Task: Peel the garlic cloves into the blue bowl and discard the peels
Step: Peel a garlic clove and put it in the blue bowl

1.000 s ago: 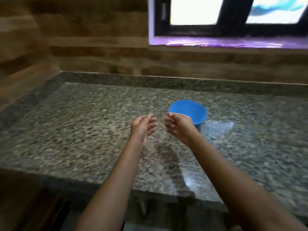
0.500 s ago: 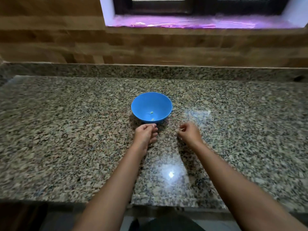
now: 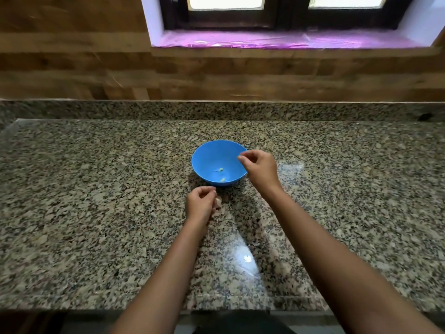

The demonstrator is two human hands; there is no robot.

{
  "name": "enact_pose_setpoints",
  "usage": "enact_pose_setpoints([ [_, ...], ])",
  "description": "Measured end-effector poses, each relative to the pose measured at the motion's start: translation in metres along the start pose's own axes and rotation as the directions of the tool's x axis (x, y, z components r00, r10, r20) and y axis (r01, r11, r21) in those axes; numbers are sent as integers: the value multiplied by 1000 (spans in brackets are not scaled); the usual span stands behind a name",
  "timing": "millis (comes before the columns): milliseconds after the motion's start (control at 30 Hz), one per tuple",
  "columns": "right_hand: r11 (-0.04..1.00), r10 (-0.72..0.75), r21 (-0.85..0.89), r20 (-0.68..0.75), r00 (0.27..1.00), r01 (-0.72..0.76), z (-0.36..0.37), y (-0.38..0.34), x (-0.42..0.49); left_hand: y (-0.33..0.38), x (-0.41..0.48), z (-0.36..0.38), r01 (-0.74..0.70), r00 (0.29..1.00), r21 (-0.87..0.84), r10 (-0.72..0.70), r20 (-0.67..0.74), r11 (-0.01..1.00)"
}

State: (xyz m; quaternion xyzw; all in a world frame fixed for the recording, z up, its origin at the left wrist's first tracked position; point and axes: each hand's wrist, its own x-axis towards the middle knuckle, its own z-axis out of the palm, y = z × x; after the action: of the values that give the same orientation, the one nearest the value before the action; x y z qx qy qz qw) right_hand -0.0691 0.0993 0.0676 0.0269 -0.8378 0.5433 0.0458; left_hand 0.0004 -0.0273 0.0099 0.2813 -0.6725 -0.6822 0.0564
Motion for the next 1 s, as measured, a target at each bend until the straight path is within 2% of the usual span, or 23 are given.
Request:
enact_pose_setpoints([
  [133,998,38,53,30,999,-40,13,-6,14,-7,13,-3,-67,997,220,72,-12,973],
  [233,988,71,133,68,995,-80,10,0,-8,-16,20,0,-129,991,478,103,80,869],
  [333,970,119,195,132,984,-143,3,13,-35,-19,19,2,-199,980,564,146,138,802],
  [400,965,155,180,184,971,-189,1,23,-47,-18,15,0,-217,976,523,169,138,824],
  [500,953,229,134,274,934,-272,2,36,-55,-16,6,-3,-177,976,288,131,174,941],
  [633,950,249,96,336,908,-296,7,38,-58,-10,-5,-4,-158,949,80,129,287,984],
  [867,971,174,106,311,934,-216,6,33,-57,1,-9,-5,-134,922,-40,139,362,990],
  [1000,991,131,-8,258,957,-133,5,31,-57,5,-12,-4,-154,910,-32,154,385,988],
])
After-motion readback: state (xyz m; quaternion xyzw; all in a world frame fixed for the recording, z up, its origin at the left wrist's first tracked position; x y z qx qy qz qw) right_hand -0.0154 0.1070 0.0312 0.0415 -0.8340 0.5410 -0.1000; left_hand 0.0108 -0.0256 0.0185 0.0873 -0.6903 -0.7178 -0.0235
